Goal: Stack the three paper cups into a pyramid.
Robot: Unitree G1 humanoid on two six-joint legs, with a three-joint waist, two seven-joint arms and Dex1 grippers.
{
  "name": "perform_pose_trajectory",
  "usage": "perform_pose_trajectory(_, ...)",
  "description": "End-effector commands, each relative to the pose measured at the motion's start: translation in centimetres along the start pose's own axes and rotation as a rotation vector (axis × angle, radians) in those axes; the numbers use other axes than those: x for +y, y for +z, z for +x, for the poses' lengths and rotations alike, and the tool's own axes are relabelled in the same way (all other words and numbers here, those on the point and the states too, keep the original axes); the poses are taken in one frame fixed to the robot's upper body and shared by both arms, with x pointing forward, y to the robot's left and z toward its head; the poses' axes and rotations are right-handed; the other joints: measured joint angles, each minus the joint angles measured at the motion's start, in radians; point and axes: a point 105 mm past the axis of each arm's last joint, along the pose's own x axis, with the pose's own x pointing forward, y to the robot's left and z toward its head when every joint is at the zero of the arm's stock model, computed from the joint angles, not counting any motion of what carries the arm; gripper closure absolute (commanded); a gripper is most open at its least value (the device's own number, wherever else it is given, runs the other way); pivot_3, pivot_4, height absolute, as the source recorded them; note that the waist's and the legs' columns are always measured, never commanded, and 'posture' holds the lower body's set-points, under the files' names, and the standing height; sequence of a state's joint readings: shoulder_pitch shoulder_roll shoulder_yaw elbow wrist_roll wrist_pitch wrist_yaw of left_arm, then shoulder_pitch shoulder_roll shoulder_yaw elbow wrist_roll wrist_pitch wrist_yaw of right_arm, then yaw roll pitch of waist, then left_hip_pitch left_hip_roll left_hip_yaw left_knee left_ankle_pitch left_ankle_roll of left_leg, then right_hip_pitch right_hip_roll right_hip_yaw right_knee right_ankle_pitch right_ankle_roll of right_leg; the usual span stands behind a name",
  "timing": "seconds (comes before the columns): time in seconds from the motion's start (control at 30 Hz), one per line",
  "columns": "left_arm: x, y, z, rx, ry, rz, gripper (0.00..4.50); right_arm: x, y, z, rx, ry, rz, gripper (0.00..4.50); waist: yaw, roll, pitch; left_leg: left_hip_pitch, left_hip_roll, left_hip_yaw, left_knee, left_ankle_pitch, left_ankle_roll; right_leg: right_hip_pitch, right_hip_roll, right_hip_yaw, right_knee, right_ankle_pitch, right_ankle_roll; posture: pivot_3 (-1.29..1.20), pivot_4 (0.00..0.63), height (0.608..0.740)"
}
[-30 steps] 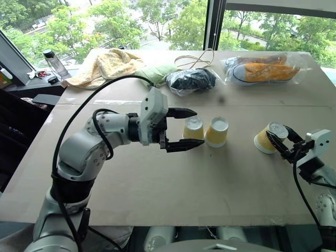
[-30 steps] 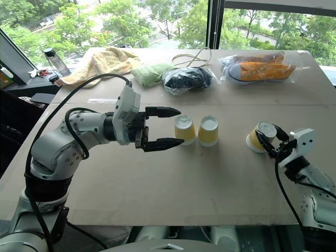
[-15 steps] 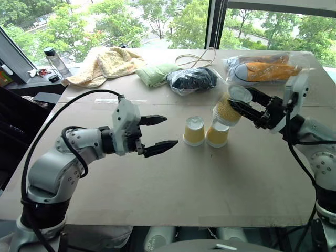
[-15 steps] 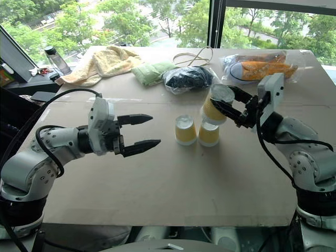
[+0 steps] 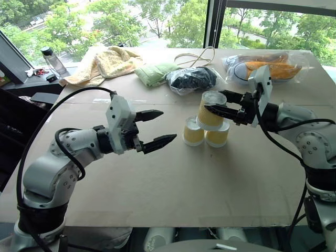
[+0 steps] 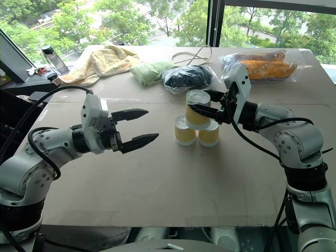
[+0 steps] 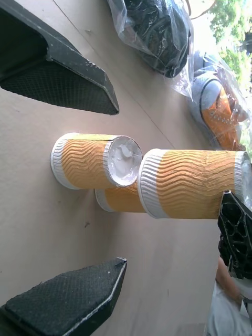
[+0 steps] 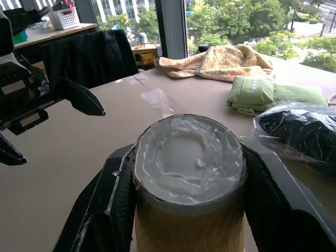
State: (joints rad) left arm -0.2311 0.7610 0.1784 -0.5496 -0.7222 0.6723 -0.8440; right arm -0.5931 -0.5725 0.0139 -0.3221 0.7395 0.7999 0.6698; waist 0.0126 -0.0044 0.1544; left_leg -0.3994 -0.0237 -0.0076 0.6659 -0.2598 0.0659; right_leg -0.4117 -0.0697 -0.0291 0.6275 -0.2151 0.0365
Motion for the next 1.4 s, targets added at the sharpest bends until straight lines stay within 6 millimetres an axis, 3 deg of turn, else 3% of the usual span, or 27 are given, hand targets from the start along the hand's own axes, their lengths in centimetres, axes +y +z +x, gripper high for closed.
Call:
perform_pose_trajectory(0.03, -0.5, 1.2, -0.1, -0.033, -0.011, 0.048, 0.00, 0.1, 0.5, 0.0, -0.018, 0.012, -0.036, 2.26, 0.000, 0.000, 0.000, 0.000, 0.000, 0.000, 0.000, 0.000, 0.000, 0.000, 0.000, 0.000, 0.000, 0.000, 0.000, 0.00, 0.150, 0.740)
perform_pose_trajectory(0.43, -0.7, 1.1, 0.1, -0.033, -0.029, 0.048, 0.00, -0.5, 0.2, -0.1, -0.029, -0.014, -0.055, 2.26, 0.000, 0.000, 0.000, 0.000, 0.000, 0.000, 0.000, 0.000, 0.000, 0.000, 0.000, 0.000, 0.000, 0.000, 0.000, 0.00, 0.150, 0.740)
perform_pose_trajectory(0.6, -0.7, 1.0, 0.2, -0.033, -0.034, 0.046, 0.00, -0.4, -0.1, -0.3, -0.019, -0.002, -0.054, 0.26, 0.000, 0.000, 0.000, 0.000, 0.000, 0.000, 0.000, 0.000, 0.000, 0.000, 0.000, 0.000, 0.000, 0.000, 0.000, 0.00, 0.150, 0.740)
perform_pose_trajectory(0.63, -0.7, 1.0, 0.2, -0.032, -0.035, 0.044, 0.00, -0.4, -0.1, -0.4, -0.022, 0.001, -0.055, 0.05, 0.000, 0.000, 0.000, 0.000, 0.000, 0.000, 0.000, 0.000, 0.000, 0.000, 0.000, 0.000, 0.000, 0.000, 0.000, 0.00, 0.150, 0.740)
perform_pose_trajectory(0.73, -0.7, 0.9, 0.2, -0.031, -0.038, 0.040, 0.00, -0.4, 0.2, -0.9, -0.035, -0.001, -0.058, 0.05, 0.000, 0.000, 0.000, 0.000, 0.000, 0.000, 0.000, 0.000, 0.000, 0.000, 0.000, 0.000, 0.000, 0.000, 0.000, 0.00, 0.150, 0.740)
perform_pose_trajectory(0.83, -0.8, 0.5, 0.1, -0.072, -0.015, 0.021, 0.00, -0.2, 0.6, -3.1, -0.043, 0.017, -0.078, 0.05, 0.005, 0.000, 0.000, 0.000, 0.000, 0.000, 0.000, 0.000, 0.000, 0.000, 0.000, 0.000, 0.000, 0.000, 0.000, 0.00, 0.150, 0.740)
perform_pose_trajectory(0.97, -2.1, -2.3, -1.2, -0.046, 0.000, -0.033, 0.00, -0.7, 0.2, -6.5, -0.008, -0.022, -0.105, 0.05, -0.001, 0.000, 0.001, 0.000, 0.000, 0.001, -0.001, -0.001, 0.001, 0.000, -0.001, 0.001, -0.002, 0.000, 0.000, 0.00, 0.150, 0.740)
perform_pose_trajectory(1.03, -1.9, -3.3, -1.9, -0.069, 0.067, -0.075, 0.00, -0.9, -1.0, -8.2, 0.026, -0.049, -0.096, 0.05, 0.001, 0.000, 0.001, 0.000, 0.000, 0.001, -0.002, -0.001, 0.001, 0.000, -0.001, 0.001, -0.002, 0.000, 0.000, 0.00, 0.150, 0.740)
perform_pose_trajectory(1.17, -2.3, -7.6, -2.8, 0.046, 0.162, -0.130, 0.00, -1.6, -5.1, -11.7, 0.006, -0.179, -0.081, 0.05, 0.008, -0.001, 0.000, 0.002, 0.001, 0.000, -0.005, -0.001, 0.001, 0.001, -0.001, -0.001, -0.002, -0.003, -0.004, 0.00, 0.150, 0.740)
perform_pose_trajectory(1.3, -3.0, -10.2, -3.1, 0.112, 0.216, -0.144, 0.00, -0.8, -10.8, -15.1, 0.041, -0.283, -0.038, 0.05, 0.009, 0.000, 0.000, 0.003, 0.001, 0.000, -0.005, -0.001, 0.001, 0.001, -0.002, 0.000, -0.002, -0.003, -0.004, 0.00, 0.150, 0.740)
perform_pose_trajectory(1.4, -3.2, -11.5, -3.0, 0.146, 0.249, -0.125, 0.00, 0.0, -13.8, -16.6, 0.117, -0.314, -0.046, 0.05, 0.004, 0.001, 0.000, 0.003, 0.001, 0.002, -0.005, -0.001, 0.001, 0.001, -0.003, 0.002, -0.002, -0.003, -0.004, 0.00, 0.150, 0.740)
